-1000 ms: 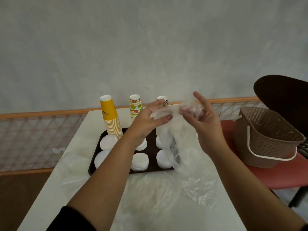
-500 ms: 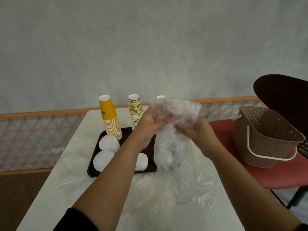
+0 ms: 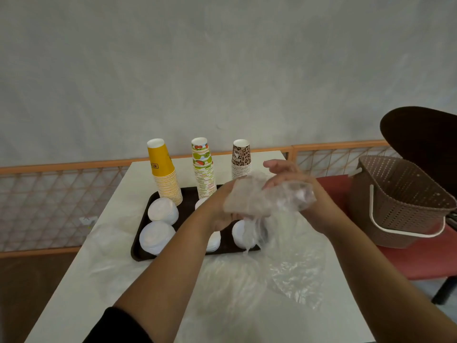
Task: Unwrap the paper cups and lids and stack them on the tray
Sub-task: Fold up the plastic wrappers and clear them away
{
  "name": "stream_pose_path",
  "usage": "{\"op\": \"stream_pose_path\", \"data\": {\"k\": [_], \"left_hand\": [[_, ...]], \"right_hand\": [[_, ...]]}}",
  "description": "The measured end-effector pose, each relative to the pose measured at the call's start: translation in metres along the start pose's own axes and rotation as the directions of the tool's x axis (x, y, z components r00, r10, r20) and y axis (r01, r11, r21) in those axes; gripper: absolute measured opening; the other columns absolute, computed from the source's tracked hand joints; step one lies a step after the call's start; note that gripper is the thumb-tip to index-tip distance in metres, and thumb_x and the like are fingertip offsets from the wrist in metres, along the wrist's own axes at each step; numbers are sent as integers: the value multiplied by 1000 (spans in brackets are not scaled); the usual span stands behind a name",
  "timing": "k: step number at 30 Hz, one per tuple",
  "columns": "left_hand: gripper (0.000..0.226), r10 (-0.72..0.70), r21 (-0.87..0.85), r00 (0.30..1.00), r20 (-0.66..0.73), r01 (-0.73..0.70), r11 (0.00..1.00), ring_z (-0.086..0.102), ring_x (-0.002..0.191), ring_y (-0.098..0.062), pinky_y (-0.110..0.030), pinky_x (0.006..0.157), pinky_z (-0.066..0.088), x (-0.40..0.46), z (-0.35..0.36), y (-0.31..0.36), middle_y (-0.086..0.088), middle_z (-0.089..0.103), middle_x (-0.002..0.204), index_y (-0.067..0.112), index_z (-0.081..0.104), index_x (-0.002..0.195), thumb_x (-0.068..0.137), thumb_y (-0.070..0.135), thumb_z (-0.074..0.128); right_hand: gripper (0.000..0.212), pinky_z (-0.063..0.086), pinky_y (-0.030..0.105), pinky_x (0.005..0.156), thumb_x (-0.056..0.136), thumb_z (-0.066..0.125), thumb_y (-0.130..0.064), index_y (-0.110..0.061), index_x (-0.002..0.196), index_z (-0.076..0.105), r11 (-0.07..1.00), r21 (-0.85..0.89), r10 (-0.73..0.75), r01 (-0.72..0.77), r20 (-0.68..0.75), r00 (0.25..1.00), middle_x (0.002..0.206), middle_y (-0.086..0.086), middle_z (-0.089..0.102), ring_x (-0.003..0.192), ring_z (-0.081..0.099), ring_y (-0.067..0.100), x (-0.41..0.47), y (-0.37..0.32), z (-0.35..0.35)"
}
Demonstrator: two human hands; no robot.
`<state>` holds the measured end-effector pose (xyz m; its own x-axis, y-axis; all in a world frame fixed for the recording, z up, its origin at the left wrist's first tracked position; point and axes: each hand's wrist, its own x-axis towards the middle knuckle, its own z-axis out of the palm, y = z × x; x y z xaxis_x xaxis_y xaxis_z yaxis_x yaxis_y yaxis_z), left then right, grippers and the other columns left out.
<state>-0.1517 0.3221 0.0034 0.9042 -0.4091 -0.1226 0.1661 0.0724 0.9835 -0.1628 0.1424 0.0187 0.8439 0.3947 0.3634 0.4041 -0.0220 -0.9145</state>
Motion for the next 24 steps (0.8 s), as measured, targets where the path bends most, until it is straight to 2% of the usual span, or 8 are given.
{"op": "stream_pose_path", "data": {"k": [3, 7, 10, 12, 15, 17, 21, 24], "left_hand": [[22, 39, -142, 998, -46, -45, 989, 65, 93, -26, -38, 82, 53, 2, -1, 7, -10, 70, 101, 14, 70, 100, 95, 11, 49], [23, 75, -166, 997, 6, -73, 983, 64, 96, -25, -37, 85, 54, -2, -4, 11, -12, 68, 105, 7, 65, 108, 92, 4, 49], [61, 99, -359, 980, 171, -32, 933, 56, 116, -28, -46, 99, 44, -4, -12, 11, -14, 58, 129, 7, 51, 131, 74, 21, 69], [88, 95, -250, 984, 149, -55, 967, 57, 118, -26, -48, 101, 43, -3, -10, 10, -11, 58, 131, 13, 46, 136, 60, 30, 85], [79, 139, 116, 990, -36, -134, 984, 57, 118, -21, -41, 102, 45, -1, 1, 10, -10, 53, 134, 17, 49, 132, 61, 12, 84], [69, 200, 144, 974, -103, -184, 972, 58, 115, -20, -35, 98, 49, 1, 1, 10, -14, 52, 134, 14, 50, 131, 70, 0, 79], [59, 326, 239, 935, -143, -287, 928, 62, 107, -14, -26, 88, 53, -3, -3, 13, -7, 57, 127, 20, 52, 127, 76, -3, 72], [58, 345, 280, 932, -106, -305, 910, 62, 107, -14, -35, 94, 52, -4, 2, 14, -3, 59, 123, 22, 53, 126, 76, -1, 74]], "right_hand": [[13, 32, 20, 109, 70, 75, -49, -42, 80, 74, 982, -188, 30, -15, 77, 997, 127, -5, 55, 121, 44, -9, -3, 7, -5], [16, 37, 11, 100, 74, 68, -6, -13, 86, 75, 958, -288, 26, 11, 125, 992, 138, -5, 36, 127, 40, -3, -13, 16, -10], [34, 38, 4, 92, 77, 62, 16, -15, 84, 75, 947, -321, 7, 4, 34, 999, 134, -8, 39, 121, 39, -10, -11, 15, -7], [46, 35, 0, 89, 77, 58, 21, -21, 86, 75, 931, -366, 19, -11, 18, 1000, 131, -13, 39, 117, 39, -14, -8, 15, -5], [51, 42, 11, 94, 85, 56, 15, -31, 96, 74, 949, -313, 75, -37, 110, 991, 128, -14, 47, 118, 49, 2, -11, 12, -7], [44, 48, 24, 94, 90, 49, 10, -24, 110, 68, 985, -150, 107, -88, 124, 987, 124, -1, 59, 117, 56, 15, -14, 9, -11], [34, 45, 40, 95, 101, 37, -29, -24, 132, 48, 910, 354, 290, -217, -168, 942, 127, 5, 61, 113, 60, 25, -15, 8, -17], [58, 47, 33, 96, 87, 51, -52, -29, 139, 40, 936, 145, 325, -321, -2, 946, 134, -6, 55, 119, 56, 15, -17, 7, -15]]}}
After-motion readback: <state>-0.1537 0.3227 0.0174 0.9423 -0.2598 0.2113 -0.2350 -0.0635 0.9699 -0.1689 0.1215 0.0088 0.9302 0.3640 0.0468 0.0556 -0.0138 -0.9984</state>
